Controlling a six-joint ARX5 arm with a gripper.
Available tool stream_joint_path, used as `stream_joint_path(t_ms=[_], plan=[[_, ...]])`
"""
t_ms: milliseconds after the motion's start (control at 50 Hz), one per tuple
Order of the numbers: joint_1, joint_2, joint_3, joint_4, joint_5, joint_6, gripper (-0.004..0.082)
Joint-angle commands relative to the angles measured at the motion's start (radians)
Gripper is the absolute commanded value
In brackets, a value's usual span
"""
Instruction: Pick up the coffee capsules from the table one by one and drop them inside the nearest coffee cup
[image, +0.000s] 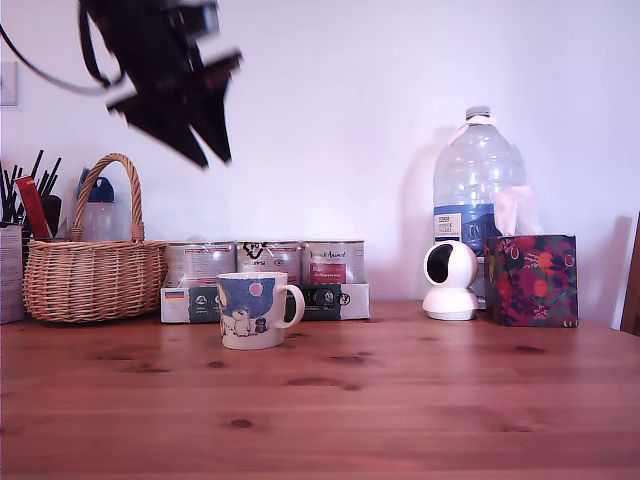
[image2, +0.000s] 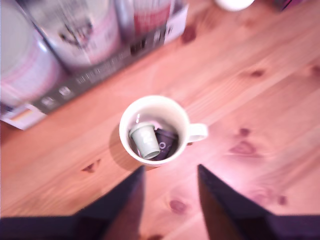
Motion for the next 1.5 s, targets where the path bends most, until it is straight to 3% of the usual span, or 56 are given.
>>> stream_joint_path(t_ms=[0,160,380,680,1060,1200,1380,1480], plan=[[-0.002,-0.021,-0.005,-0.006,0.008,0.010,-0.0010],[0.011,-0.150,-0.100,0.075,0.008,0.011,-0.0010],[0.074,-0.350,-0.376,0.272,0.009,0.011,-0.0010],[0.210,-0.533,-0.749,0.491,0.096,0.005,-0.0010],[0.299,-0.824,-1.166,0.729,0.102,-0.094,-0.0010],[0.299,-0.954,-1.271,0.764,0.095,-0.103,-0.0010],[0.299,-1.138,-1.354,0.779,0.022,-0.141,-0.0010],[0.299,-1.233,-1.372,0.758,0.005,-0.158,-0.0010]])
